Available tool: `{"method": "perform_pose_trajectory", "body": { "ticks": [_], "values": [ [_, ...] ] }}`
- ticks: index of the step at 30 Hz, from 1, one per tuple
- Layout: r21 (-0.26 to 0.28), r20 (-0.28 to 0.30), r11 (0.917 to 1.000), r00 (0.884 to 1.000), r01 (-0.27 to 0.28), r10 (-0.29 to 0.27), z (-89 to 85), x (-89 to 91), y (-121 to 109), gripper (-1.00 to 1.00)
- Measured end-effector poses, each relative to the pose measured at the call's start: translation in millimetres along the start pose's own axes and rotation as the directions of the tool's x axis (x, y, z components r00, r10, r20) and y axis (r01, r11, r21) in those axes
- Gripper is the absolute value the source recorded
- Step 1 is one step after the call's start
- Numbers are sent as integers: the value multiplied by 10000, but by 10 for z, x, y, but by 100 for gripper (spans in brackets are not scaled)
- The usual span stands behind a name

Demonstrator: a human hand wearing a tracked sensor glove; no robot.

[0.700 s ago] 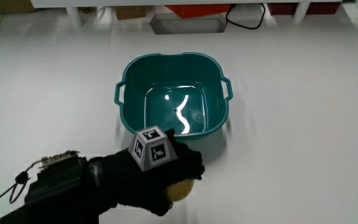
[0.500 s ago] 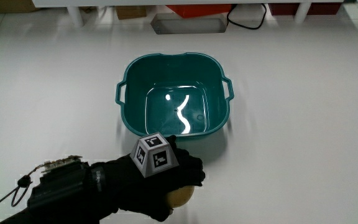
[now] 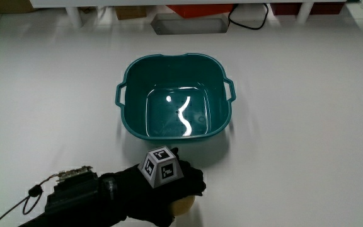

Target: Place pear on desk

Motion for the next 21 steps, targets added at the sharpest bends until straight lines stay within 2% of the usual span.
{"method": "perform_pose_trajectory", "body": {
  "ticks": [2, 5, 9, 12, 15, 16, 17, 21],
  "values": [
    [94, 27, 10000, 10000, -18, 18, -35, -44, 18, 0],
    [-90, 113, 9995, 9995, -292, 293, -99, -109, 50, 0],
    [-118, 249, 9997, 9995, -212, 215, -164, -194, 104, 0],
    [-258, 435, 9991, 9984, -349, 360, -172, -210, 113, 0],
    [-359, 363, 9984, 9983, -437, 450, -188, -227, 123, 0],
    [-275, 379, 9992, 9988, -287, 297, -221, -260, 142, 0],
    [-388, 353, 9985, 9986, -390, 404, -205, -247, 134, 0],
    [-286, 394, 9992, 9988, -292, 303, -219, -265, 148, 0]
  ]
}}
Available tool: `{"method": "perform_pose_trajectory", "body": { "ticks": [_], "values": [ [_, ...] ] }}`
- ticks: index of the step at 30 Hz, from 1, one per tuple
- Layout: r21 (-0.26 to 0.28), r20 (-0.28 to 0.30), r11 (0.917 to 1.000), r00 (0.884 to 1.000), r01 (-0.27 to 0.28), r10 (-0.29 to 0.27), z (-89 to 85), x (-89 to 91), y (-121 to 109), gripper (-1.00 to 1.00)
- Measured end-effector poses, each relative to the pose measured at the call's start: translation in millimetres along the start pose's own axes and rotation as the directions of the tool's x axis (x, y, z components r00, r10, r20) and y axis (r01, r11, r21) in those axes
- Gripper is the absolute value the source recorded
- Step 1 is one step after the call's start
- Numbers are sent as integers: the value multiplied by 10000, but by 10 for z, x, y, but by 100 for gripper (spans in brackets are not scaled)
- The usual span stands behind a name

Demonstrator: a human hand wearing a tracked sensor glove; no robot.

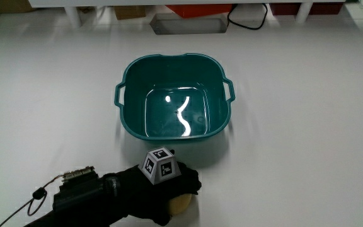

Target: Place pear on desk

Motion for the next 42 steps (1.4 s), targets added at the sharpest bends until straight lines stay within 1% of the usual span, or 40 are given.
{"method": "perform_pose_trajectory", "body": {
  "ticks": [1, 2, 3, 5, 6, 7, 8, 10, 11, 13, 16, 18, 19, 20, 21, 25, 26, 27, 28, 29, 30, 31, 33, 34, 36, 37, 39, 40, 41, 42],
  "values": [
    [-45, 31, 10000, 10000, 33, -33, -5, -8, 11, 0],
    [-251, 91, 9996, 9999, -91, 93, 3, -7, 15, 0],
    [-250, 191, 9997, 9998, 5, 0, -3, -24, 27, 0],
    [-151, 152, 9998, 9998, 143, -141, -2, -50, 37, 0],
    [-314, 348, 9995, 9994, 16, -5, -9, -70, 45, -3],
    [-267, 368, 9996, 9993, -7, 17, 8, -64, 34, -7],
    [-372, 428, 9993, 9991, -35, 51, -2, -83, 45, -10],
    [-375, 370, 9993, 9993, 18, -4, 1, -96, 55, -17],
    [-447, 577, 9990, 9983, -49, 75, -1, -103, 61, -21],
    [-537, 451, 9985, 9989, -128, 152, 10, -96, 67, -28],
    [-666, 456, 9976, 9988, -163, 193, 12, -92, 78, -38],
    [-586, 366, 9982, 9992, -120, 142, 10, -92, 79, -45],
    [-636, 337, 9979, 9994, -104, 125, -2, -98, 90, -48],
    [-743, 434, 9970, 9988, -210, 243, -3, -93, 86, -52],
    [-714, 358, 9973, 9992, -176, 202, -9, -96, 89, -55],
    [-984, 302, 9951, 9995, -98, 128, -50, -121, 122, -69],
    [-1103, 312, 9936, 9991, -238, 274, -56, -112, 116, -72],
    [-1148, 456, 9931, 9985, -252, 306, -83, -135, 131, -76],
    [-1221, 356, 9921, 9988, -283, 329, -71, -114, 112, -79],
    [-1403, 452, 9896, 9983, -304, 370, -96, -135, 116, -83],
    [-1254, 580, 9919, 9979, -200, 275, -109, -149, 112, -86],
    [-1221, 543, 9925, 9984, -94, 162, -103, -142, 101, -90],
    [-1334, 564, 9907, 9978, -280, 358, -98, -131, 68, -97],
    [-1355, 699, 9907, 9973, -145, 241, -122, -153, 76, -100],
    [-1142, 561, 9934, 9983, -112, 177, -93, -129, 41, -100],
    [-1192, 622, 9928, 9979, -81, 156, -86, -117, 25, -100],
    [-1150, 562, 9934, 9984, 13, 52, -82, -79, -11, -100],
    [-958, 469, 9953, 9988, 161, -116, -87, -61, -32, -100],
    [-1071, 353, 9942, 9994, 104, -67, -75, -30, -63, -100],
    [-929, 162, 9952, 9995, 293, -279, -61, -7, -92, -100]
  ]
}}
